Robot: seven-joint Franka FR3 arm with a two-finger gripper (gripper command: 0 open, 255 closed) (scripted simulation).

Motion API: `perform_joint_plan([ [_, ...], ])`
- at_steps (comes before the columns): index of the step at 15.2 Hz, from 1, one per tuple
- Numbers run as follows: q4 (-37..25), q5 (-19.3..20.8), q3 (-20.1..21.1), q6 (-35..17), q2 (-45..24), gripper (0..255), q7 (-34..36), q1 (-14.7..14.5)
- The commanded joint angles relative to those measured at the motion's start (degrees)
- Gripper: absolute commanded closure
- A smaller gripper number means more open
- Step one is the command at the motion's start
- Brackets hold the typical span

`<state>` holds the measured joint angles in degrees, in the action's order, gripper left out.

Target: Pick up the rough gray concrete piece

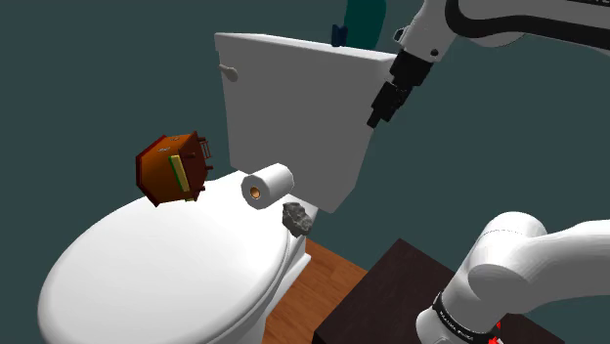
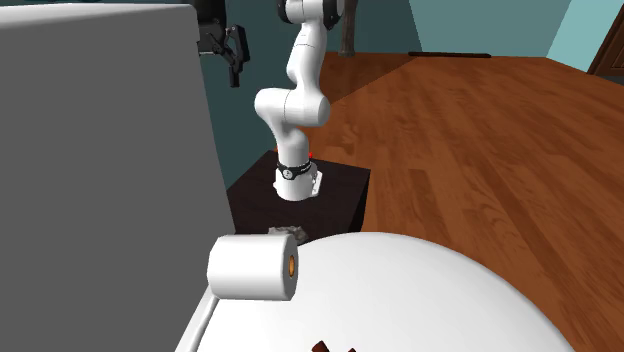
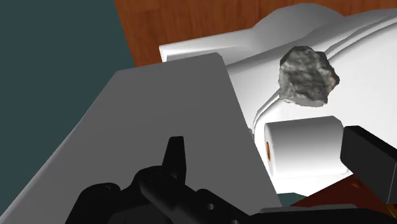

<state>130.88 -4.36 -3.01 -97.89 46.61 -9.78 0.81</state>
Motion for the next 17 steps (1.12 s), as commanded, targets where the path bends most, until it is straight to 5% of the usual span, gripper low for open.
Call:
perform_joint_plan([
  [1,0.0,0.0,0.0,0.0,0.0,0,0.0,0.0],
  [9,8.0,-2.56,16.95,-8.08,0.27,0,24.44,3.52],
  [17,6.54,-2.7,35.29,-14.68,-9.77,0,50.31,9.66],
])
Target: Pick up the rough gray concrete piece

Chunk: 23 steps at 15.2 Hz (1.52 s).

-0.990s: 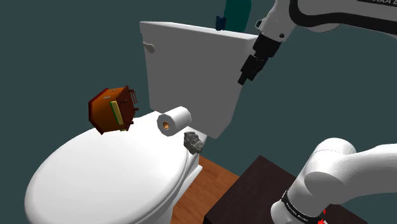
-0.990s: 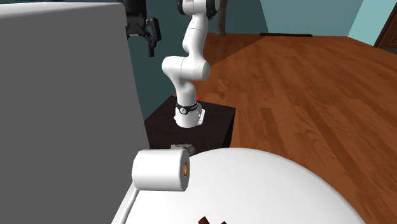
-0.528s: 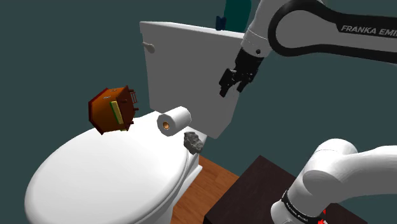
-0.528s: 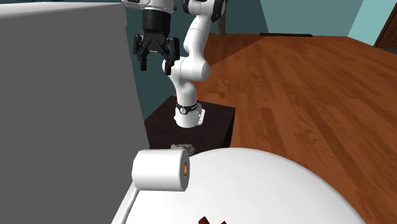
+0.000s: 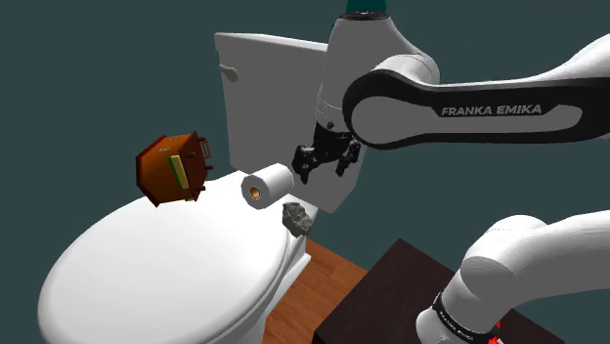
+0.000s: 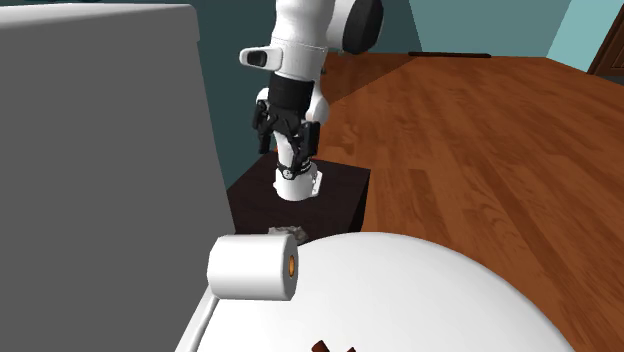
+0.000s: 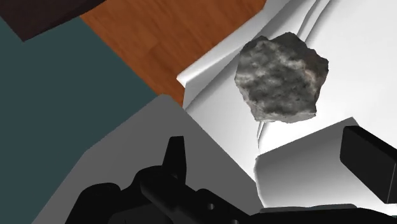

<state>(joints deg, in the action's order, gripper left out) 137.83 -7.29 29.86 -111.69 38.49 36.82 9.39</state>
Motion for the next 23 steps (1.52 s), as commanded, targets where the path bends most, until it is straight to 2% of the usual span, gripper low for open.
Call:
perform_joint_plan([
  [1,-1.2,0.71,4.87,-1.52,-3.55,0,7.12,2.33],
  [4,-4.35,3.29,12.61,-3.08,-10.1,0,17.84,6.91],
  [7,-8.57,8.31,21.29,-3.82,-18.34,0,29.79,12.88],
  [15,-5.0,10.6,24.09,-9.52,-21.53,0,33.1,14.33],
  [17,-5.0,10.6,24.09,-9.52,-21.53,0,33.09,14.32],
  [18,-5.02,10.54,24.08,-9.46,-21.47,255,33.08,14.28],
  [23,-5.1,10.61,24.11,-9.44,-21.55,255,33.11,14.33],
])
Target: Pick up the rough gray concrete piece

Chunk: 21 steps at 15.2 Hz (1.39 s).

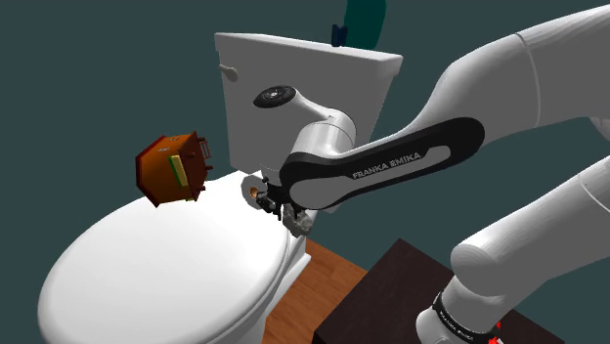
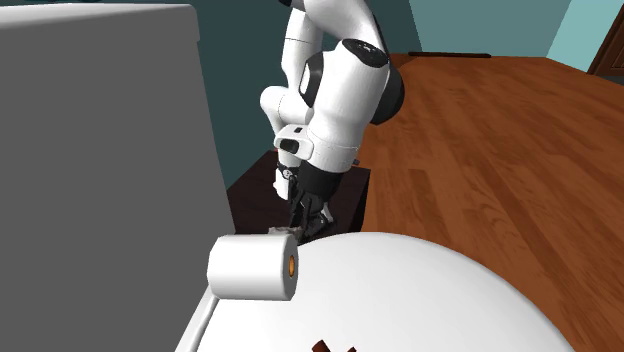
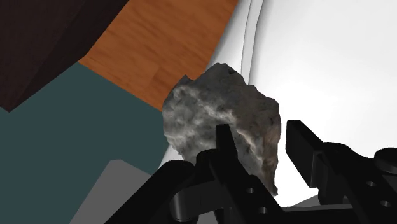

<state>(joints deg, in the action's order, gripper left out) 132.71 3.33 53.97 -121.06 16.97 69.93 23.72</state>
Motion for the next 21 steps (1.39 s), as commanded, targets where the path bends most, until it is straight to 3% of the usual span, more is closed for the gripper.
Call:
perform_joint_plan([
  [1,0.01,0.01,0.02,-0.06,-0.05,255,0.02,0.02],
  [4,0.12,-0.02,-0.02,-0.14,-0.01,255,-0.02,0.0],
  [21,-7.94,-3.11,-4.61,11.23,4.76,255,-5.15,-1.9],
])
